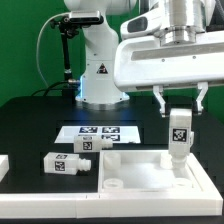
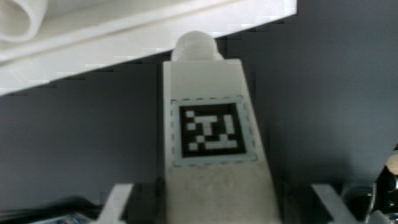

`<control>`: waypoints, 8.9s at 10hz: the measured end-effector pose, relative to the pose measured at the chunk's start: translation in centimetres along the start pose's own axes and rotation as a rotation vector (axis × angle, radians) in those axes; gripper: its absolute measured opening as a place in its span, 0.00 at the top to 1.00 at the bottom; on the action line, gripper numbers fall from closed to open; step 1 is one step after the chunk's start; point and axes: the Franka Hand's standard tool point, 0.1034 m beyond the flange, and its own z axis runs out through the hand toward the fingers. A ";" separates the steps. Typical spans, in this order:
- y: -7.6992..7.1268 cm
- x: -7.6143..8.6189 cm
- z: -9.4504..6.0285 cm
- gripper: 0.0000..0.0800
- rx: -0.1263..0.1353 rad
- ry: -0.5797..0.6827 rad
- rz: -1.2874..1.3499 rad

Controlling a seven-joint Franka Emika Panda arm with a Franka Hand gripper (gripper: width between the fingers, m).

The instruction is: Assemble one leg

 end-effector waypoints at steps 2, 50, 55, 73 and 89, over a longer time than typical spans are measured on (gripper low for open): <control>-0.2 -1.2 1.0 0.64 -0.007 -0.003 -0.013; 0.6 -1.9 4.1 0.63 -0.294 -0.461 1.230; 0.5 -2.0 4.1 0.63 -0.342 -0.439 1.518; -0.3 -2.9 5.1 0.64 -0.255 -0.454 0.736; -0.3 -3.6 5.2 0.19 -0.101 -0.467 0.251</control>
Offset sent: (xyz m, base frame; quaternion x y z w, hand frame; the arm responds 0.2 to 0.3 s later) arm -0.0043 0.0043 -0.0068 -0.0074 0.0094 0.0068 0.9999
